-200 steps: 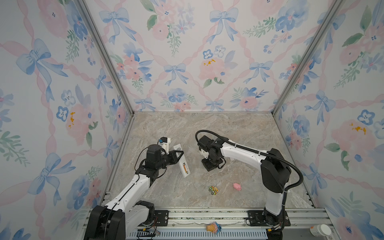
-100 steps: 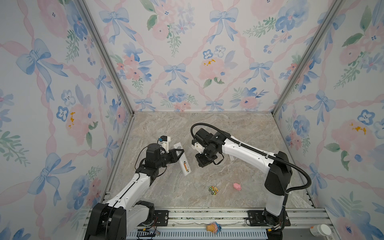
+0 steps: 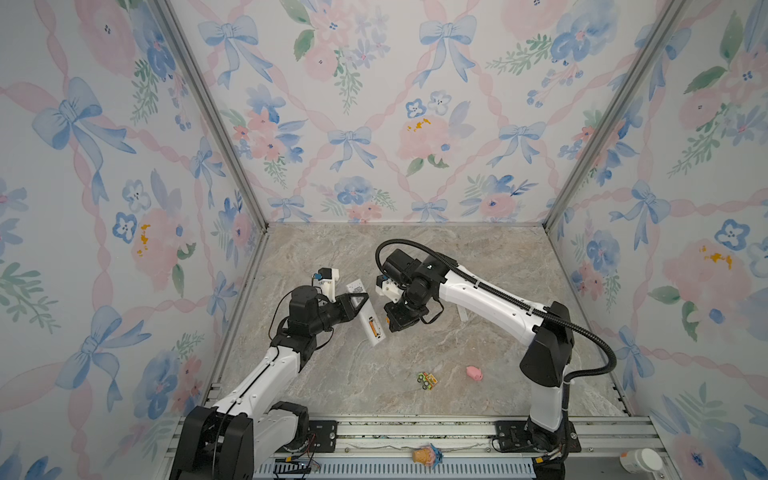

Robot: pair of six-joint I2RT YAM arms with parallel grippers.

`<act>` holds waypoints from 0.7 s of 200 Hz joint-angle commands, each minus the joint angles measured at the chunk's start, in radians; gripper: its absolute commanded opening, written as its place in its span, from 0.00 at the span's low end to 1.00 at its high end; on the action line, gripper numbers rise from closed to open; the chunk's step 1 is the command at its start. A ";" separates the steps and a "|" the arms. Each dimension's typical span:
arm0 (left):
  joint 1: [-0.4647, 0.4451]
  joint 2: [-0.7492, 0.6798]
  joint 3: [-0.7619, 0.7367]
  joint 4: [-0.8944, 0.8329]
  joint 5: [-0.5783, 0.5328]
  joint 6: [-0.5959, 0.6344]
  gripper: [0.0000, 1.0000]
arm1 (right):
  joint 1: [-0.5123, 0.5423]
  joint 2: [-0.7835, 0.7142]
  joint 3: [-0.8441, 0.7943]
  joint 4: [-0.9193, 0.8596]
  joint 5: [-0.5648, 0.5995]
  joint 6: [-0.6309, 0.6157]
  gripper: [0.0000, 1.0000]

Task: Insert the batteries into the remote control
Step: 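Move the right gripper with the orange battery over the remote's battery compartment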

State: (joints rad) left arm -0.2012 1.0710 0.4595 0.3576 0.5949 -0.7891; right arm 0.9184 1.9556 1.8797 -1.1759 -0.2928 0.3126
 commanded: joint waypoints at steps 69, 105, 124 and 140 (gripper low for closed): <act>0.010 0.011 -0.061 0.148 0.049 -0.100 0.00 | 0.022 0.047 0.074 -0.097 -0.031 -0.018 0.00; 0.010 0.014 -0.062 0.161 0.055 -0.113 0.00 | 0.031 0.085 0.134 -0.119 -0.009 -0.028 0.00; 0.010 0.014 -0.064 0.167 0.057 -0.119 0.00 | 0.037 0.106 0.162 -0.129 0.004 -0.035 0.00; 0.009 0.012 -0.067 0.172 0.057 -0.124 0.00 | 0.040 0.122 0.181 -0.138 0.013 -0.037 0.00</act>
State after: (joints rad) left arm -0.1959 1.0817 0.4065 0.4801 0.6296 -0.8959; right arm 0.9424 2.0445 2.0121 -1.2682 -0.3008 0.2947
